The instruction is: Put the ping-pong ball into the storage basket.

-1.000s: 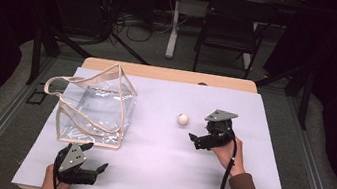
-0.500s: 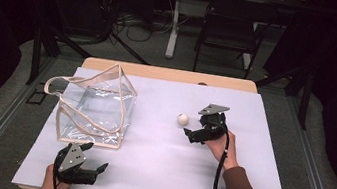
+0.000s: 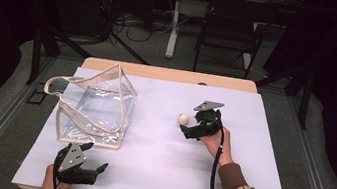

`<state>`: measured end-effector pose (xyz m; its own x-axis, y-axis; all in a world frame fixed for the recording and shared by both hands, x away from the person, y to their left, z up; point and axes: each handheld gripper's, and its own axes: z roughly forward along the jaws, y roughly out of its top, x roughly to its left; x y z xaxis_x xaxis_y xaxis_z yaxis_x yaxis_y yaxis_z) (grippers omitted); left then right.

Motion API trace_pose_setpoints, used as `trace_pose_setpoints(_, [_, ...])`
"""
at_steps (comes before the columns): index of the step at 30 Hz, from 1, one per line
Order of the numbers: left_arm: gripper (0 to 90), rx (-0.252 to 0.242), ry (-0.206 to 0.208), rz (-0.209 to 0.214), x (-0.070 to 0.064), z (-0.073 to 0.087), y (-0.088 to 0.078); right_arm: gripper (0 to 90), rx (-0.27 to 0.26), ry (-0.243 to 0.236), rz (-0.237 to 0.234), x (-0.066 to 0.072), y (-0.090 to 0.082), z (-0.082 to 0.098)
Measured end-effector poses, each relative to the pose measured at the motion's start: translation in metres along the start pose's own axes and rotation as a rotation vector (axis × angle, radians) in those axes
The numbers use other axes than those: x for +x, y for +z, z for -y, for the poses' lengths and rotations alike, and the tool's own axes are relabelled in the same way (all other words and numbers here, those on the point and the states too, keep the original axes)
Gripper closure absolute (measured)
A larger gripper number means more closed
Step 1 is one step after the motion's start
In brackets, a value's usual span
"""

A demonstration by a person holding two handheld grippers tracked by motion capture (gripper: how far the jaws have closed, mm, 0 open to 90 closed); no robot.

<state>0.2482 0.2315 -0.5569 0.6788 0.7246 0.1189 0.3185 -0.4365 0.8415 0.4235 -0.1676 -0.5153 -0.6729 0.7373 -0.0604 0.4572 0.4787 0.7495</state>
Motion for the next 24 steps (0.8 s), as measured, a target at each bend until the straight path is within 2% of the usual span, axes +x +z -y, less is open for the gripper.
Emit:
trace_pose_setpoints(9, [16.3,0.0,-0.002,0.0,0.0,0.0,0.001,0.0,-0.002,0.02,-0.007,-0.002,0.011,-0.002])
trace_pose_setpoints(11, [16.3,0.0,-0.003,0.0,0.0,0.0,0.001,0.0,-0.005,0.012,-0.005,-0.002,0.013,-0.002])
trace_pose_setpoints(16, [16.3,-0.005,-0.004,0.004,0.0,0.0,0.001,0.0,0.016,0.01,-0.006,0.0,0.021,-0.003])
trace_pose_setpoints(24, [16.3,-0.004,0.001,0.002,0.0,0.0,0.001,0.0,0.01,0.033,-0.02,-0.001,0.028,-0.006])
